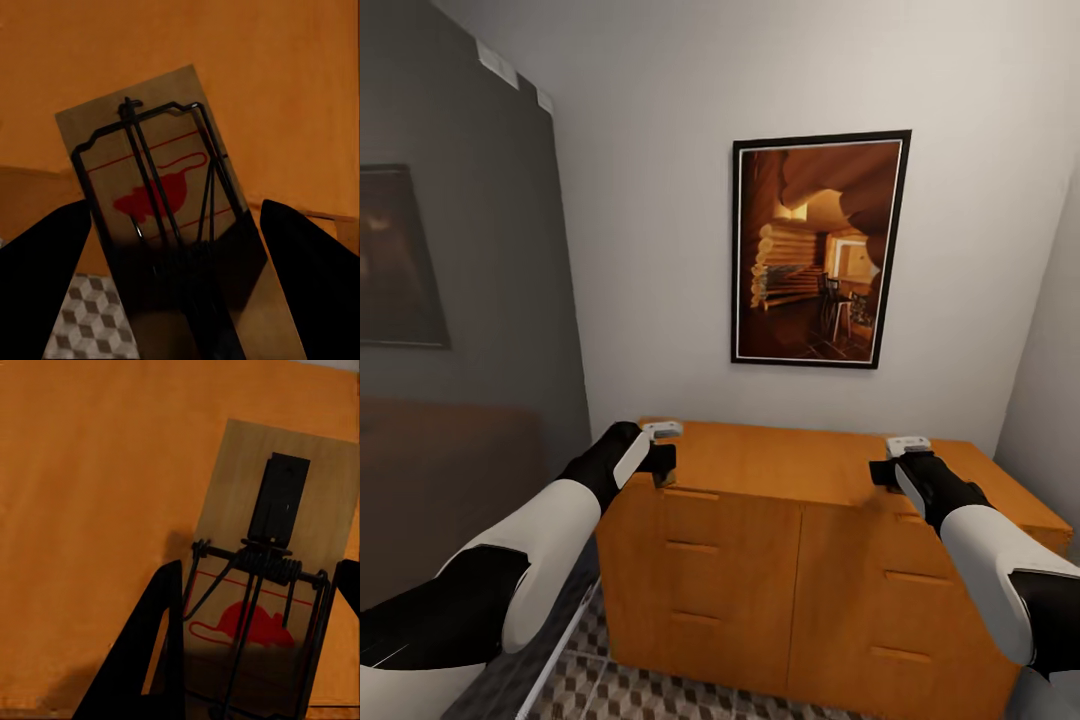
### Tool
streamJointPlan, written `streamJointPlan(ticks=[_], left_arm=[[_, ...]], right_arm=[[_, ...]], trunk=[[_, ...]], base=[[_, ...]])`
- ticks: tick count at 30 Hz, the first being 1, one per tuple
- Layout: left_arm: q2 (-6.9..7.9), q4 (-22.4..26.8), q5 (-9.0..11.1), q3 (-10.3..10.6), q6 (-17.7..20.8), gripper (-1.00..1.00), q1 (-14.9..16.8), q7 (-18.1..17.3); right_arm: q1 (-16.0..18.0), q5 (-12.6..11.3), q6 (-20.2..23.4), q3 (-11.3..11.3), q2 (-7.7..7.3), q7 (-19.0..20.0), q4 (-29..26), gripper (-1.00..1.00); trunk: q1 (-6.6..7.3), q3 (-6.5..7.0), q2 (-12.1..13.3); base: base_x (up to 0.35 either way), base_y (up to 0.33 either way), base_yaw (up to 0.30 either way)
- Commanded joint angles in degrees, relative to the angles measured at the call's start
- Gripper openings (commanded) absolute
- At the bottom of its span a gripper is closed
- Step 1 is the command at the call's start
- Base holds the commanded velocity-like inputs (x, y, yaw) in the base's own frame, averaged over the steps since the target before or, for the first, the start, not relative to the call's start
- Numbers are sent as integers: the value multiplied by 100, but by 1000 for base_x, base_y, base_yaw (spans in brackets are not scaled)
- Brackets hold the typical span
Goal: Take the four mousetraps from the cabinet in the bathroom and place them on the bathroom floor. Make sure all four end up on the same floor surface, and ensure that at least two of them are either under or directly next to the same bathroom sink.
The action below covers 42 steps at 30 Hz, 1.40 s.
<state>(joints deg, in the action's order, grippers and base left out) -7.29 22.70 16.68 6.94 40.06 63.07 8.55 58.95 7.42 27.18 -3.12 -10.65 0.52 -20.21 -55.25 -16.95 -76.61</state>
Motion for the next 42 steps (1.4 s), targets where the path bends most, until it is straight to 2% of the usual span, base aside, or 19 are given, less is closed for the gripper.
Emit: streamJointPlan(ticks=[1,9,13,17,19,23,27,36,42], left_arm=[[6,1,60,43,18,-100,3,46],[8,-33,57,60,11,-100,3,42],[8,-31,61,65,5,-100,3,42],[8,-32,62,72,2,-100,3,40],[22,-50,63,75,0,-100,3,37],[31,-81,67,78,-122,-100,3,34],[34,-300,64,79,-459,-100,3,-22],[42,-386,55,79,-522,-100,3,-75],[43,-474,58,79,-526,-100,3,-79]], right_arm=[[3,53,28,-34,14,24,-5,-100],[-49,90,-159,-17,65,163,214,-100],[-56,96,-275,-14,68,461,293,-100],[-58,113,-352,3,63,1016,336,-100],[-59,162,-359,10,68,1090,343,-100],[-59,221,-361,12,70,1114,348,-100],[-59,247,-362,13,71,1124,351,-100],[-59,251,-353,13,80,1067,351,-100],[-60,263,-346,13,252,834,353,-100]], trunk=[[4,-7,-5],[4,-7,-5],[4,-7,-5],[4,-7,-5],[4,-7,-5],[4,-7,-5],[4,-7,-5],[4,-7,-5],[4,-7,-5]], base=[[-346,0,0],[-346,0,0],[-346,0,0],[-346,0,0],[-346,0,0],[-346,0,0],[-346,0,0],[-346,0,0],[-346,0,0]])
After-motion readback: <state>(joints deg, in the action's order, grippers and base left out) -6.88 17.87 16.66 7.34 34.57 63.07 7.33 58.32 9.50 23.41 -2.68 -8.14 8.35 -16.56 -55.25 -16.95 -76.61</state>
